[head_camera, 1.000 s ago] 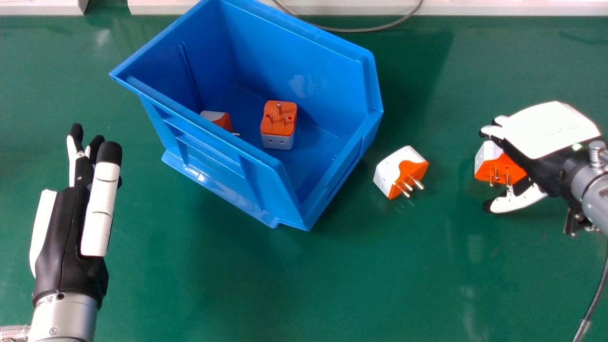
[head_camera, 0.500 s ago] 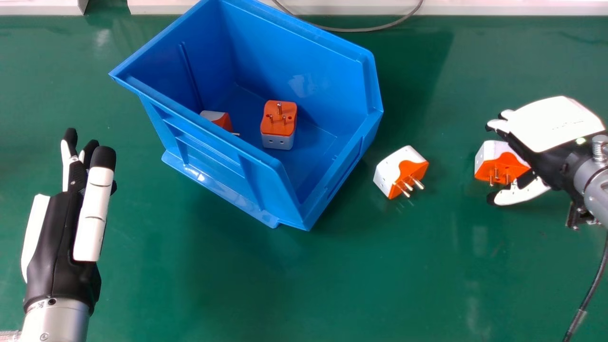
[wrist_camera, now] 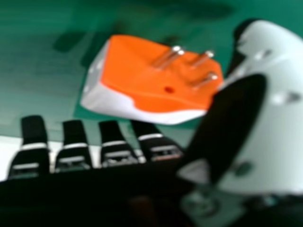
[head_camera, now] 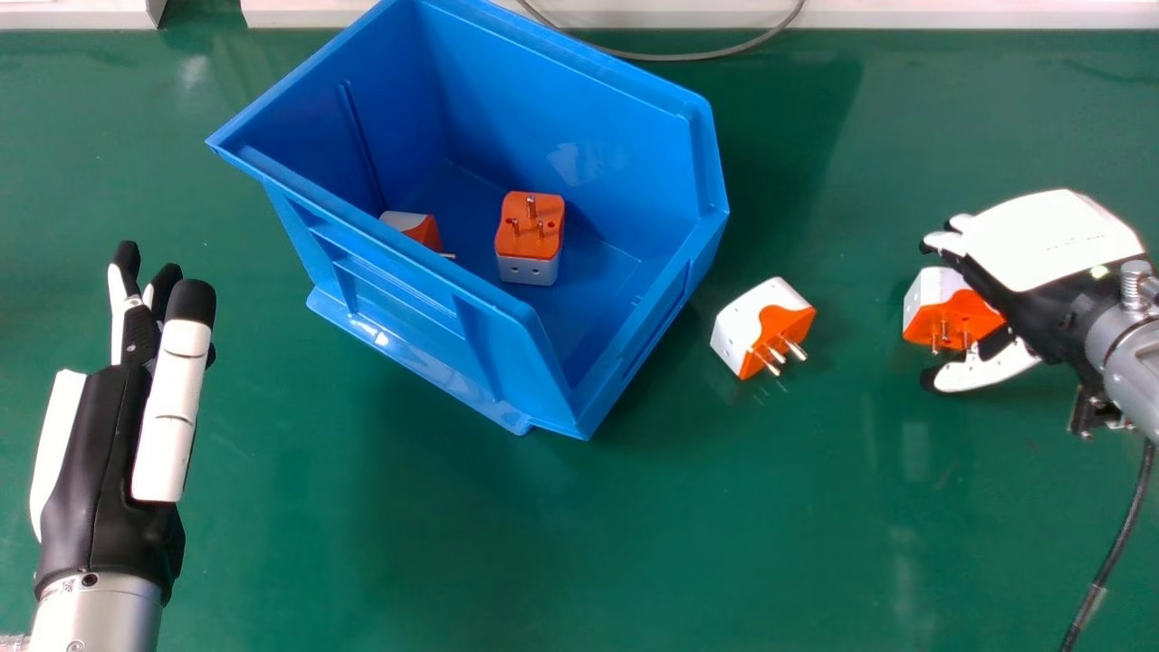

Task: Pick all objects and put in blue box

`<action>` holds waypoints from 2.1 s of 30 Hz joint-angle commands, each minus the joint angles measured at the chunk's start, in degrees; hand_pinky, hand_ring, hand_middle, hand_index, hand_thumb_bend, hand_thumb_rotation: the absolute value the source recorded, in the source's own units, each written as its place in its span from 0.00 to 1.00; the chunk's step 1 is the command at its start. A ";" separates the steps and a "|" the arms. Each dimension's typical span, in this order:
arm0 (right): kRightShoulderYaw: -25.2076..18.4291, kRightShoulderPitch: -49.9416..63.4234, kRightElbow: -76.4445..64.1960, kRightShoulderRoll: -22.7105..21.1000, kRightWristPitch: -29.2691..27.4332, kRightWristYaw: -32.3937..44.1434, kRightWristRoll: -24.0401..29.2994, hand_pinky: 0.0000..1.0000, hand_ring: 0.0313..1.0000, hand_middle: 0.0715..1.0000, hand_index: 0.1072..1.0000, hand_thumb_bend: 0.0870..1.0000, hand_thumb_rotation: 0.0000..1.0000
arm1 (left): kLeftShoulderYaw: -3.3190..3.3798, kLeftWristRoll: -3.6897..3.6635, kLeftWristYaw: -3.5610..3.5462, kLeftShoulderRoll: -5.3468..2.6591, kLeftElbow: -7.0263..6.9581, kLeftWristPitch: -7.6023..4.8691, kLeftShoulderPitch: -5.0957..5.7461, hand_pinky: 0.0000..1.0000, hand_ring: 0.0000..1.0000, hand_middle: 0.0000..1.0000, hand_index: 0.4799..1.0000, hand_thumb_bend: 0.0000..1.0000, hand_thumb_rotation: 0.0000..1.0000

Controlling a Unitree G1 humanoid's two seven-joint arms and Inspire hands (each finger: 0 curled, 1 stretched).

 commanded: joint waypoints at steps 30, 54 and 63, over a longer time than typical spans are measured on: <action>-1.29 -1.01 0.78 1.10 5.85 -0.14 8.73 0.19 0.32 0.42 0.49 0.45 0.00 | 0.56 -0.63 0.19 0.77 -3.26 1.40 -0.07 0.95 0.99 1.00 0.99 0.78 0.98; -16.20 11.84 -52.17 4.45 3.78 5.05 17.40 0.21 0.34 0.43 0.50 0.45 0.00 | -0.60 0.20 1.32 0.35 -2.23 2.29 -1.68 0.94 0.99 1.00 0.98 0.77 0.97; -9.45 0.51 -46.39 11.00 -1.78 5.87 14.99 0.15 0.32 0.40 0.49 0.45 0.00 | -1.63 0.25 1.86 0.03 -2.37 2.61 -2.06 0.94 0.99 1.00 0.98 0.77 0.97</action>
